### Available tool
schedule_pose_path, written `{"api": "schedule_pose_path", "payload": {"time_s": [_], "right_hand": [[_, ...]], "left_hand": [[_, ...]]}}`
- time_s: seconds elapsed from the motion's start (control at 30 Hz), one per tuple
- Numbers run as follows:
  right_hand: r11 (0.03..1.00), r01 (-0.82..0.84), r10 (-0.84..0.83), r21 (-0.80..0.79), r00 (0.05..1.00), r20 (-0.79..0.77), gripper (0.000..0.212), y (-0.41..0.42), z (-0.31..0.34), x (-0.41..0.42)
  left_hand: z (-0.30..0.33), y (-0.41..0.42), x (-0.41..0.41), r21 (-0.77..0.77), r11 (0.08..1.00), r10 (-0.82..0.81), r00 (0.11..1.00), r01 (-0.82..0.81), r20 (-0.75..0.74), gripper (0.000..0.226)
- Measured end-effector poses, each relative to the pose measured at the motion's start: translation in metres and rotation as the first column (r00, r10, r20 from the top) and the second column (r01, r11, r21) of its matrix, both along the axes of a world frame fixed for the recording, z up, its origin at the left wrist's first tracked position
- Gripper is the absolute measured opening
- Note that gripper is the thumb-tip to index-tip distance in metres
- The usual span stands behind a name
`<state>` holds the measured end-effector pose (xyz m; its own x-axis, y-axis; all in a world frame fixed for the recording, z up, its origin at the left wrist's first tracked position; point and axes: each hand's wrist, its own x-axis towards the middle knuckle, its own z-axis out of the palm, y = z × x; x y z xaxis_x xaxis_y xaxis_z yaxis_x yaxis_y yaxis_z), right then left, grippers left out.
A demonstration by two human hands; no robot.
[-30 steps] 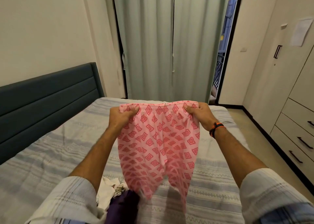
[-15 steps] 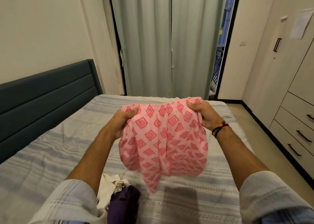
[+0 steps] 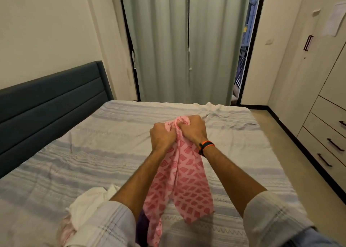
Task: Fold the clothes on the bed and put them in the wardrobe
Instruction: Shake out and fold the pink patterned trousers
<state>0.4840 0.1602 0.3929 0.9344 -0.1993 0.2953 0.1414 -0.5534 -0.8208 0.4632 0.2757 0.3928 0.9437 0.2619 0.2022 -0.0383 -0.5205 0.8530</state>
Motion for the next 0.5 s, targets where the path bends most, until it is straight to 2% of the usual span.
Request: {"api": "schedule_pose_path", "payload": {"time_s": [0.07, 0.17, 0.3, 0.5], "right_hand": [[0.999, -0.023, 0.024, -0.04, 1.0, 0.006, 0.035, 0.001, -0.002, -0.002], [0.987, -0.083, 0.081, -0.139, 0.997, -0.019, 0.024, 0.001, -0.003, -0.004], [0.949, -0.207, 0.201, -0.24, 0.978, -0.047, 0.016, 0.001, 0.001, -0.007], [0.866, -0.374, 0.355, -0.331, 0.927, -0.119, 0.043, -0.002, 0.006, -0.017]], "left_hand": [[-0.001, -0.003, -0.002, -0.025, 1.0, -0.006, 1.0, 0.006, 0.002, 0.023], [-0.001, -0.007, -0.004, -0.093, 0.995, -0.047, 0.999, 0.045, -0.015, 0.012], [-0.002, -0.006, 0.0, -0.233, 0.964, -0.148, 0.986, 0.128, -0.07, 0.021], [0.008, -0.006, -0.006, -0.578, 0.795, -0.285, 0.955, 0.187, -0.084, 0.034]]}}
